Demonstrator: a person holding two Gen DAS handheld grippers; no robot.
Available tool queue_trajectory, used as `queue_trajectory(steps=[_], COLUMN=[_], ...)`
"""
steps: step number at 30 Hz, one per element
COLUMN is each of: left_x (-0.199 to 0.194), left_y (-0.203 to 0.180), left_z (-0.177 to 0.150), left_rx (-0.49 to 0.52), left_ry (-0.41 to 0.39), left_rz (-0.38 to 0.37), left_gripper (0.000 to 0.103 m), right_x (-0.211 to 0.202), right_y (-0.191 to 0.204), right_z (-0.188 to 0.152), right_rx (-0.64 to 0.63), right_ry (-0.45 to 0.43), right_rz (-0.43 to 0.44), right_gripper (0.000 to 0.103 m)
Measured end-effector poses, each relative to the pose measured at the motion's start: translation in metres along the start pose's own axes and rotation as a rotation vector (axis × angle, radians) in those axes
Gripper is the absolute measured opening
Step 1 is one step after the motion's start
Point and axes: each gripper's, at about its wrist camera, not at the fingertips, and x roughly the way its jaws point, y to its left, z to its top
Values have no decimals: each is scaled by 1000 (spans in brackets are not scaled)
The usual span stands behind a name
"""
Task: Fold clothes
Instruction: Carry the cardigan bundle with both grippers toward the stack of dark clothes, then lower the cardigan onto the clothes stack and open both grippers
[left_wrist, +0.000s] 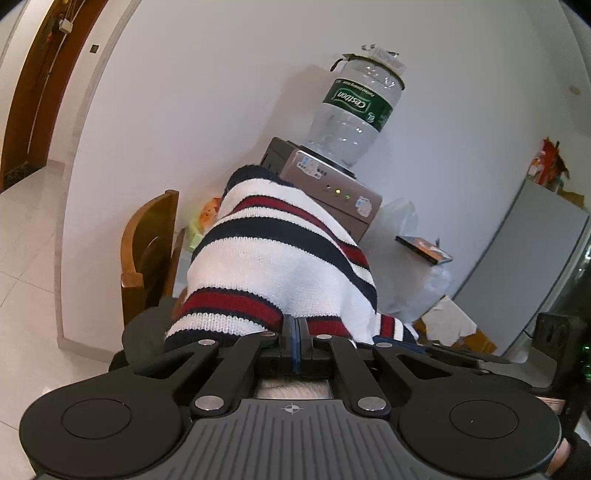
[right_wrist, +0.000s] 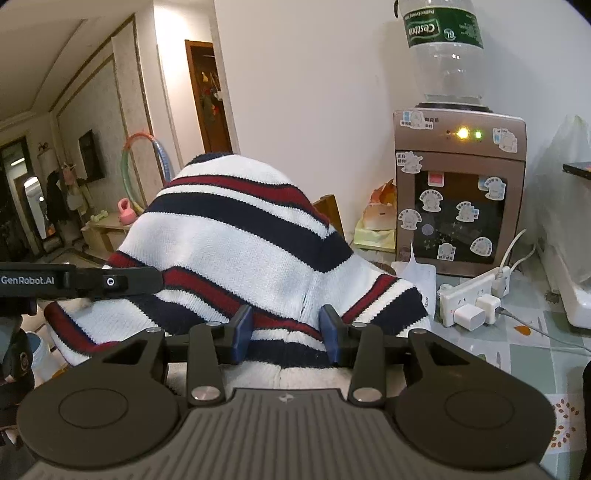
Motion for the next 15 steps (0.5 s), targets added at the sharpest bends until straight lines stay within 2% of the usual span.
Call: queue_trajectory(steps=[5, 10, 15], left_x=[0, -13, -38], left_y=[-15, -40, -59], left_z=[20, 36, 41], left_rx=[54, 104, 109], left_ry=[3, -3, -31], left_rz=[38, 99, 112], left_gripper=[5, 27, 41], right_x=[-4, -23, -45], right_y=[2, 10, 20], right_z=[23, 47, 56], right_rx=[-25, -49, -71], right_ry=[26, 31, 30], right_rz=[-1, 12, 25], right_gripper=[49, 54, 54])
